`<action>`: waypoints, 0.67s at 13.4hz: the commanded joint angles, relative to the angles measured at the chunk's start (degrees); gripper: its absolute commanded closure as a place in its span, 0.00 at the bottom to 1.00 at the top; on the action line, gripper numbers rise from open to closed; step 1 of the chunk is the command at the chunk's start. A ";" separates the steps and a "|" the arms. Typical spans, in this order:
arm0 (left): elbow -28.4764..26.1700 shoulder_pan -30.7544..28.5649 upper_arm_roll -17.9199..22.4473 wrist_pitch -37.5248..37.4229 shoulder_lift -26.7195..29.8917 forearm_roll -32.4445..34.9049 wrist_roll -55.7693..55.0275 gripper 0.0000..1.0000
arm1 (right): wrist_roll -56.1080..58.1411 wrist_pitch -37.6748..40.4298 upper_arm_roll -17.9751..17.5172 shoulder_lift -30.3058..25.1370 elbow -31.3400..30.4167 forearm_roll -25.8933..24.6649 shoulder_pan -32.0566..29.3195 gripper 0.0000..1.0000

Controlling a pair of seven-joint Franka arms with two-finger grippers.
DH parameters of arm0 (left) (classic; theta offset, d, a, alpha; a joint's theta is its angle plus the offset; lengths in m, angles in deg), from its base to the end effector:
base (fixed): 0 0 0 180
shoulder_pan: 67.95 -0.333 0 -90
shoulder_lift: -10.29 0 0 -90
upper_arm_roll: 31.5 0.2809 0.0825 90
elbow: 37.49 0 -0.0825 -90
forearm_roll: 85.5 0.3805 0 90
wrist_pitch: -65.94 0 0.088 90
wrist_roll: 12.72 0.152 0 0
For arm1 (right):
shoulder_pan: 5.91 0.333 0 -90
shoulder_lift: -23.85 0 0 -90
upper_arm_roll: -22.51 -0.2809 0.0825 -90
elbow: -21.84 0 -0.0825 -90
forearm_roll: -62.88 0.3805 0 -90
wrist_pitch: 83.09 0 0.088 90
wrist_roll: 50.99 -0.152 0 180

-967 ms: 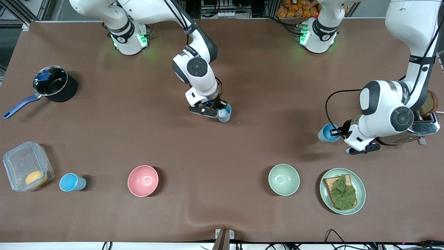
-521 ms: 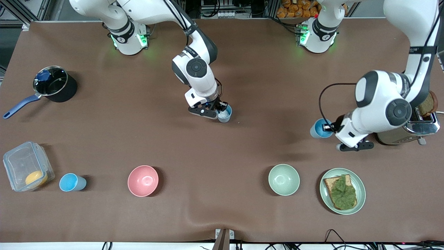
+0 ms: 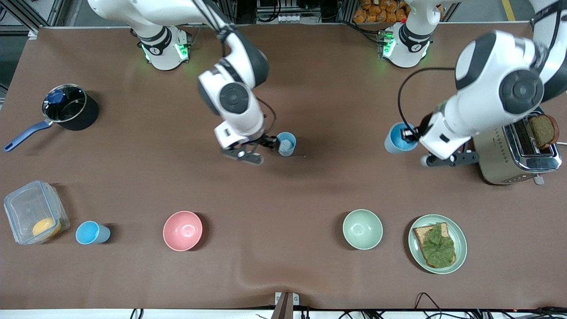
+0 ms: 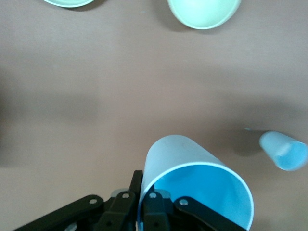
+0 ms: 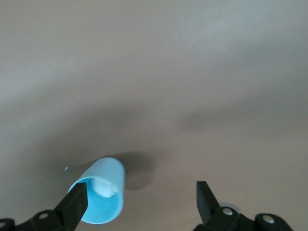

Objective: Stack blue cups with both arms

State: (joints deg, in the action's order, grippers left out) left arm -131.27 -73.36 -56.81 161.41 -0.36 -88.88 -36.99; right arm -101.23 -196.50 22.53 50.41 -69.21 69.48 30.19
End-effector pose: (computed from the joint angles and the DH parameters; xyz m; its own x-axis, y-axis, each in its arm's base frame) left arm 0.5499 -0.1961 0.4259 0.9800 0.0794 -0.1823 0.0930 -0.9934 0.0670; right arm 0.5197 0.3935 0.2867 0.9487 -0.2897 -0.1265 -0.2929 -0.9561 -0.0070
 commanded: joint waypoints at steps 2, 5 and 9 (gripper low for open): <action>3.43 1.28 -4.31 -0.04 -2.52 -4.86 -9.97 1.00 | 10.32 9.69 -0.99 -4.05 3.94 0.69 -9.52 0.00; 3.34 9.52 -4.31 6.38 -6.03 -4.79 -20.35 1.00 | 14.09 13.47 -0.90 -7.83 4.38 0.25 -16.46 0.00; 2.90 16.91 -4.23 14.46 -11.31 -3.39 -27.84 1.00 | 32.28 21.11 -0.55 -13.19 6.13 1.04 -24.30 0.00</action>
State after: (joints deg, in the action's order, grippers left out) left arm -129.56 -58.98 -61.29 173.56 -8.83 -93.04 -62.17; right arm -74.93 -178.90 23.00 40.34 -63.80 69.50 9.44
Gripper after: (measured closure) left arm 0.969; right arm 0.000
